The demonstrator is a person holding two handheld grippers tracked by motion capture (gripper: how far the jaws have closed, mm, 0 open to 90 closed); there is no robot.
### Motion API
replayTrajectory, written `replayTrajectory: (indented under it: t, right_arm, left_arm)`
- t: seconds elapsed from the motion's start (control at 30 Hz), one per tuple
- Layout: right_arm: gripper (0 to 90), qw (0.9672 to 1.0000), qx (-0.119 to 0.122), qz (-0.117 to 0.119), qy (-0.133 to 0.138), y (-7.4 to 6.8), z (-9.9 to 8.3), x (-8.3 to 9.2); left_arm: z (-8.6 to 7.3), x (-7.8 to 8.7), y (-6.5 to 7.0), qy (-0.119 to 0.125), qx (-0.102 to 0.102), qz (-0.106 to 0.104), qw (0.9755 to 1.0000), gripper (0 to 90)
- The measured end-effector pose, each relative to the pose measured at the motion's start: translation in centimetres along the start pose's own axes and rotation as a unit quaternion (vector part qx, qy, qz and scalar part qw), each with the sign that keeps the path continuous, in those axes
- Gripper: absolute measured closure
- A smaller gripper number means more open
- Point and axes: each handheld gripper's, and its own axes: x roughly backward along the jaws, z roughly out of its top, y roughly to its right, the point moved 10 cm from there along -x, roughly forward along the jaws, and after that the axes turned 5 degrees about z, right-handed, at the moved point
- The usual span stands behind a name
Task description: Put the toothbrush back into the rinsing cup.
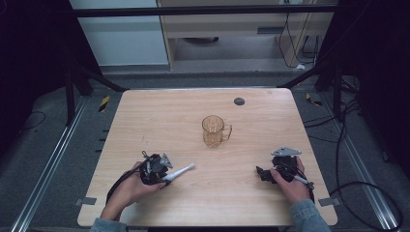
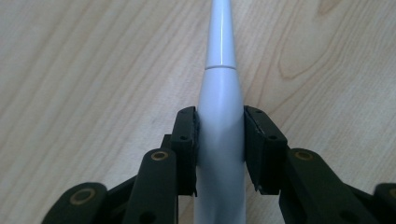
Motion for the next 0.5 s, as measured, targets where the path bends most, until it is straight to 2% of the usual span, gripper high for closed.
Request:
replayTrajectory:
  t: [0.07,0.13,0.17,0.2,0.23,0.27,0.3,0.5]
  right_arm:
    - [0.3,1.0,0.0,0.0,0.0,0.0,0.0,0.0]
    - [0.3,1.0,0.0,0.0,0.0,0.0,0.0,0.0]
    - [0.3,1.0,0.0,0.0,-0.001,0.0,0.0,0.0]
    - [0.3,1.0,0.0,0.0,-0.001,0.0,0.0,0.0]
    - [0.3,1.0,0.0,0.0,0.0,0.0,0.0,0.0]
    - [0.3,1.0,0.0,0.0,0.0,0.0,0.0,0.0]
    - [0.3,1.0,0.0,0.0,0.0,0.0,0.0,0.0]
    - [0.3,1.0,0.0,0.0,0.0,0.0,0.0,0.0]
  left_arm:
    - [0.5,1.0,-0.5,0.029,0.013,0.004,0.9995,66.6]
    - [0.7,1.4,-0.7,0.037,0.018,0.007,0.9992,66.7]
    - [0.8,1.9,-1.2,0.046,0.025,0.02,0.9984,66.7]
    - [0.8,1.9,-1.2,0.046,0.025,0.02,0.9984,66.7]
    - [0.9,2.1,-1.5,0.051,0.033,0.027,0.9978,66.8]
    - [1.0,2.4,-2.1,0.062,0.048,0.039,0.9961,66.8]
    - [1.0,2.4,-2.1,0.062,0.048,0.039,0.9961,66.8]
    - [1.6,3.8,-3.0,0.092,0.074,0.062,0.991,66.8]
